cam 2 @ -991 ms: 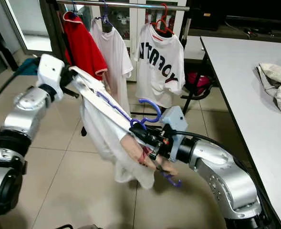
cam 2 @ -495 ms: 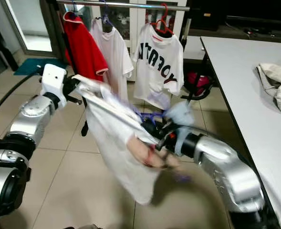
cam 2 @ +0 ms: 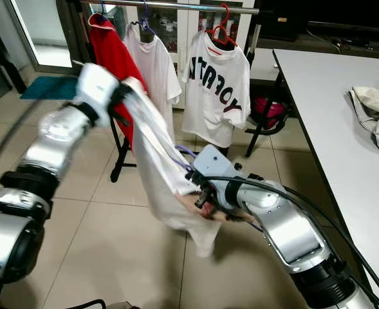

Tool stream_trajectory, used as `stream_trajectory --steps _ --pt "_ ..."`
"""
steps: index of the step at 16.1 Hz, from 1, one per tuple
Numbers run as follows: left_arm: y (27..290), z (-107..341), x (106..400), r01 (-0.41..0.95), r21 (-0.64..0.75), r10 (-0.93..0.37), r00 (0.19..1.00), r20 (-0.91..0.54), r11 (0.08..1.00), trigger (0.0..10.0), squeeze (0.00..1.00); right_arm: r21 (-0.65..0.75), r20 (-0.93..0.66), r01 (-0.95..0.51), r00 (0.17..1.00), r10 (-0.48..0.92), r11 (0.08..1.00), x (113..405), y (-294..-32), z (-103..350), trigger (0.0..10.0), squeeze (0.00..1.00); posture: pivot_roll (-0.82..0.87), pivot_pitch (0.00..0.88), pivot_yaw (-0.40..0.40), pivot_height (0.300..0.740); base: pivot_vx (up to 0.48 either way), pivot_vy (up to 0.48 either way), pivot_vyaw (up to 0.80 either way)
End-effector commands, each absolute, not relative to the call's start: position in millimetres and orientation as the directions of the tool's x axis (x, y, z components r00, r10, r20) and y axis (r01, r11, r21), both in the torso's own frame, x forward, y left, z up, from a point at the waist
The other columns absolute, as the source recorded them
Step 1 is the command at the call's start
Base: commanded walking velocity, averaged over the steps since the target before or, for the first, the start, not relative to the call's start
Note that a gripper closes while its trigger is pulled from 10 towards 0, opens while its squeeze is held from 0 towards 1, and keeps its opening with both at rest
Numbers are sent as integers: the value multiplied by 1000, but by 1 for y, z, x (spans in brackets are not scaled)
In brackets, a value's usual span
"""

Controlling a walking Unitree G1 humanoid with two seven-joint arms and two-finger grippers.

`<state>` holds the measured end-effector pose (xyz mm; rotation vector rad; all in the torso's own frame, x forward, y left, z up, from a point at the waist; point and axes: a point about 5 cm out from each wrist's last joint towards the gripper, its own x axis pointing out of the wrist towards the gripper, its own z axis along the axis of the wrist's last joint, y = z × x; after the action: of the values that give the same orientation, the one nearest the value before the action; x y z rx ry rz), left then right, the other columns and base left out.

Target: Hang hanger

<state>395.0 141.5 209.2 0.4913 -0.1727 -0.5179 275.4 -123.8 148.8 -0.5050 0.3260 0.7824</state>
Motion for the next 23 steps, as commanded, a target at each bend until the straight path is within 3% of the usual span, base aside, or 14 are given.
stream_trajectory --steps 1,3,4,8,10,11,13,14,15,16,19,21,23 --pt "139 218 395 432 532 -534 844 46 729 0 0 -317 -457 -721 685 567 616 279 -127 153 0 0 -179 0 -1 740 0 0 0" --pt "159 193 397 404 637 -439 891 -113 657 0 0 -193 -328 -697 709 625 690 281 -132 178 0 0 -180 0 0 740 0 0 0" --pt "174 188 397 354 653 -363 923 -127 670 0 0 -178 -296 -714 695 655 677 278 -137 185 0 0 -182 0 0 740 0 0 0" --pt "237 190 396 149 683 -72 988 -140 715 0 0 -77 -247 -853 518 819 516 249 -155 195 0 0 -180 0 -2 740 0 0 0" --pt "249 190 395 104 616 -25 990 -135 781 0 0 -16 -215 -875 476 853 485 243 -156 196 0 0 -181 0 -1 740 0 0 0" --pt "248 186 394 102 529 -31 990 -140 843 0 0 13 -186 -871 480 857 491 243 -155 195 0 0 -183 0 2 740 0 0 0" --pt "239 178 393 148 495 -81 985 -154 856 0 0 14 -199 -867 485 851 498 243 -154 191 0 0 -183 0 4 740 0 0 0" --pt "229 175 394 179 428 -127 981 -147 886 0 0 5 -213 -835 537 816 550 248 -155 188 0 0 -181 0 3 740 0 0 0" --pt "217 165 393 253 407 -195 964 -180 878 0 0 2 -176 -710 693 699 704 269 -166 190 0 0 -180 0 4 740 0 0 0" --pt "212 160 391 283 402 -220 956 -196 871 0 0 23 -150 -683 720 678 730 274 -168 192 0 0 -180 0 4 740 0 0 0" --pt "206 153 389 315 399 -252 946 -204 861 0 0 -52 -178 -700 708 683 712 274 -165 193 0 0 -181 0 3 740 0 0 0" --pt "196 173 395 330 406 -309 944 -118 852 0 0 -291 -464 -732 671 578 616 272 -165 162 0 0 -181 0 0 740 0 0 0" --pt "191 199 402 303 452 -322 946 -35 839 0 0 -244 -495 -792 598 630 559 272 -147 152 0 0 -181 0 -2 740 0 0 0"
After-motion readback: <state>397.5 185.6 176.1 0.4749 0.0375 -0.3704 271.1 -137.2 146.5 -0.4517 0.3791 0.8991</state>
